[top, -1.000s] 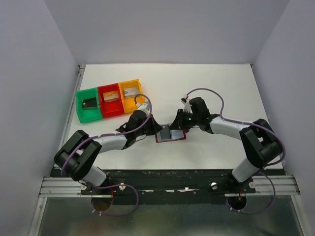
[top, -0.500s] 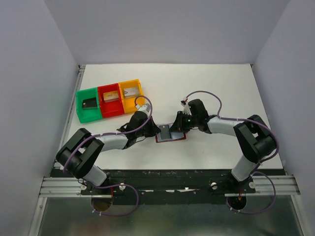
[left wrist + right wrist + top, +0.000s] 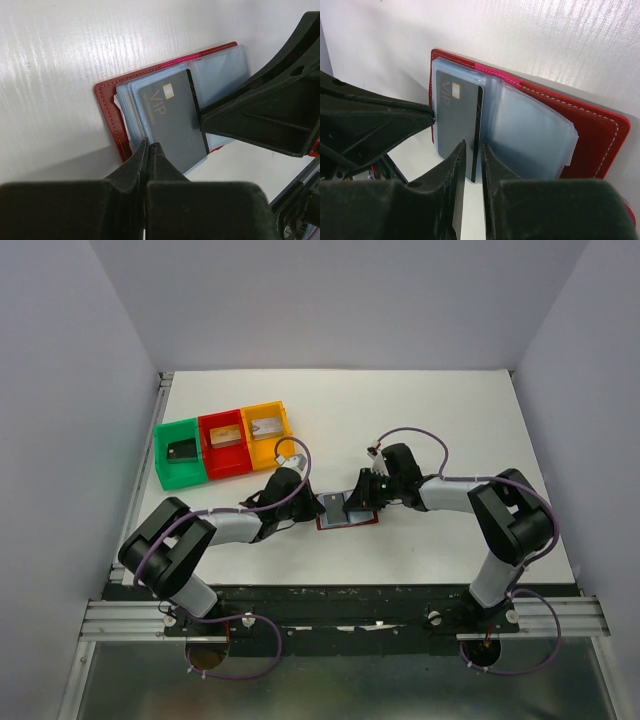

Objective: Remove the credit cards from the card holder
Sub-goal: Remove the credit card from the card holder.

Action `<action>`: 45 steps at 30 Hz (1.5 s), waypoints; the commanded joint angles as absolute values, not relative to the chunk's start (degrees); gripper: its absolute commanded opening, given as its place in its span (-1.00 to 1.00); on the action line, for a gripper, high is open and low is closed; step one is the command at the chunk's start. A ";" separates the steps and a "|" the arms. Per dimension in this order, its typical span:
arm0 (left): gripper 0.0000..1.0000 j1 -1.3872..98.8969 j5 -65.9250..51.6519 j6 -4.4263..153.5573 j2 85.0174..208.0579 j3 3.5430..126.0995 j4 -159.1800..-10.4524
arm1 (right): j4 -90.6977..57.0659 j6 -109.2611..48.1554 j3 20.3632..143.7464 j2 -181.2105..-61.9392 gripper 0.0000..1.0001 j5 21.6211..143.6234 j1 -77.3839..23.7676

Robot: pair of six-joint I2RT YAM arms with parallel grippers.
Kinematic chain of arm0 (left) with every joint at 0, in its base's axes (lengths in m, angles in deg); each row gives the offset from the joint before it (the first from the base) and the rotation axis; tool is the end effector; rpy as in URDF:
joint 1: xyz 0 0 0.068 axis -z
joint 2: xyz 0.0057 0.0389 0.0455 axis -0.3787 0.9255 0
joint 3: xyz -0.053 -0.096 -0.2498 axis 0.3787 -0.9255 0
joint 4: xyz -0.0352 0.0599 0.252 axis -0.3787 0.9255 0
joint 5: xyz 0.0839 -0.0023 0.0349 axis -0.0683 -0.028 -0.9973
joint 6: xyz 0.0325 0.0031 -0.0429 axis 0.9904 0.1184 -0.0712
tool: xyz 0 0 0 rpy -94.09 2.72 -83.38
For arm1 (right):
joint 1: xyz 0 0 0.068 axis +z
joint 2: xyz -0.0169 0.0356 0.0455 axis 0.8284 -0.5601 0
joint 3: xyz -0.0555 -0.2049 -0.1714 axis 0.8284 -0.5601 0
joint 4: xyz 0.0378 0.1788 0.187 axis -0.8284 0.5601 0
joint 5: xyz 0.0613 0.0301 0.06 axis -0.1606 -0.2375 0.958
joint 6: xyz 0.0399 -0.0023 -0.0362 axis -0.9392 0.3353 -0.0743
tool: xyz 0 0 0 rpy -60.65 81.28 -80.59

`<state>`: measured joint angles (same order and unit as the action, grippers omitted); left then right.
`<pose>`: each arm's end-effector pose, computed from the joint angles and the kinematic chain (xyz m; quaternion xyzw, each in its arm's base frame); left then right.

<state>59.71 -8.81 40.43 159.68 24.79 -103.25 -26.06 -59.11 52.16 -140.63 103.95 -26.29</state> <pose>0.2257 -0.1781 0.1425 -0.0380 0.8886 -0.3397 0.3057 0.2794 0.1789 0.1338 -0.0493 0.9005 0.3913 0.1830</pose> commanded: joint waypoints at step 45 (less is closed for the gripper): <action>-1.00 59.52 -9.95 39.12 163.07 25.96 -101.87 | -36.73 -64.69 48.61 -146.49 -0.27 111.98 -29.74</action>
